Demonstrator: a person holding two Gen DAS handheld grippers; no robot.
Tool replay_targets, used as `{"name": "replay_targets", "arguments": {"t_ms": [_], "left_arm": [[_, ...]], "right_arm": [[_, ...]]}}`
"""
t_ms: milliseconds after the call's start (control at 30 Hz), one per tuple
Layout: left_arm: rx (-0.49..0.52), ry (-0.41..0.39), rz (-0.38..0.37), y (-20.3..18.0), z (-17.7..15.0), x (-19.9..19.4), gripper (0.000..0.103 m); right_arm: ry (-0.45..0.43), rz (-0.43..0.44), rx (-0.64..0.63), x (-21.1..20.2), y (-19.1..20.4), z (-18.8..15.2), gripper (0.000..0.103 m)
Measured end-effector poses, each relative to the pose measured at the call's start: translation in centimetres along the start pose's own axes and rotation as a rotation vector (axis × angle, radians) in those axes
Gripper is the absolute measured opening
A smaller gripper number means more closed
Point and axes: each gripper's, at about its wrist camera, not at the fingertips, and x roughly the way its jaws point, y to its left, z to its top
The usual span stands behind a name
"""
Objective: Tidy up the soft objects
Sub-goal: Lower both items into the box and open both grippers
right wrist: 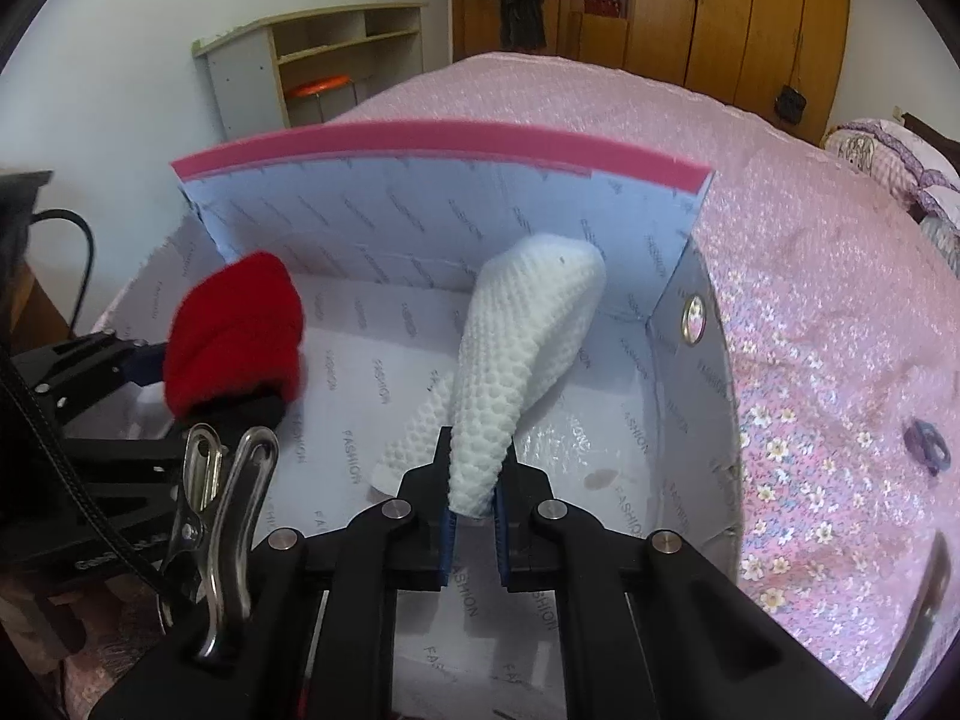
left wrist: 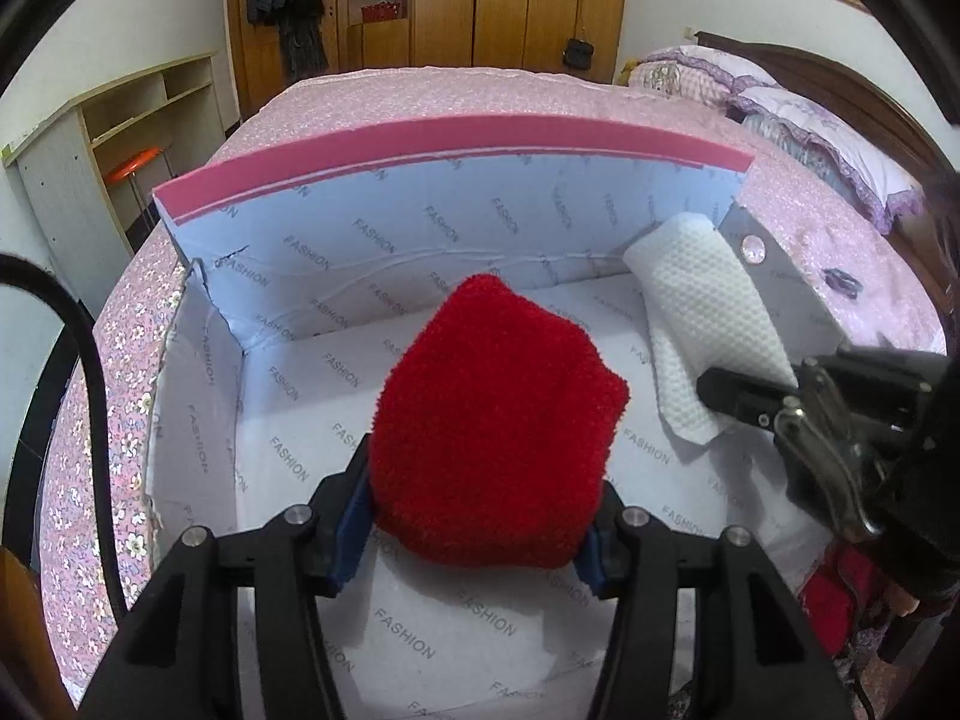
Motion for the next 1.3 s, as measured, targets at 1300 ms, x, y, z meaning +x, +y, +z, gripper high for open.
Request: {"name": "replay_targets", "arguments": {"t_ms": [1300], "left_arm": [[-0.012,-0.047,0.047,-0.3,-1.3,-5.7,0.069]], "right_arm": [[-0.088,0.0,0.074,-5.9,-0.6,-1.1,0.036]]}}
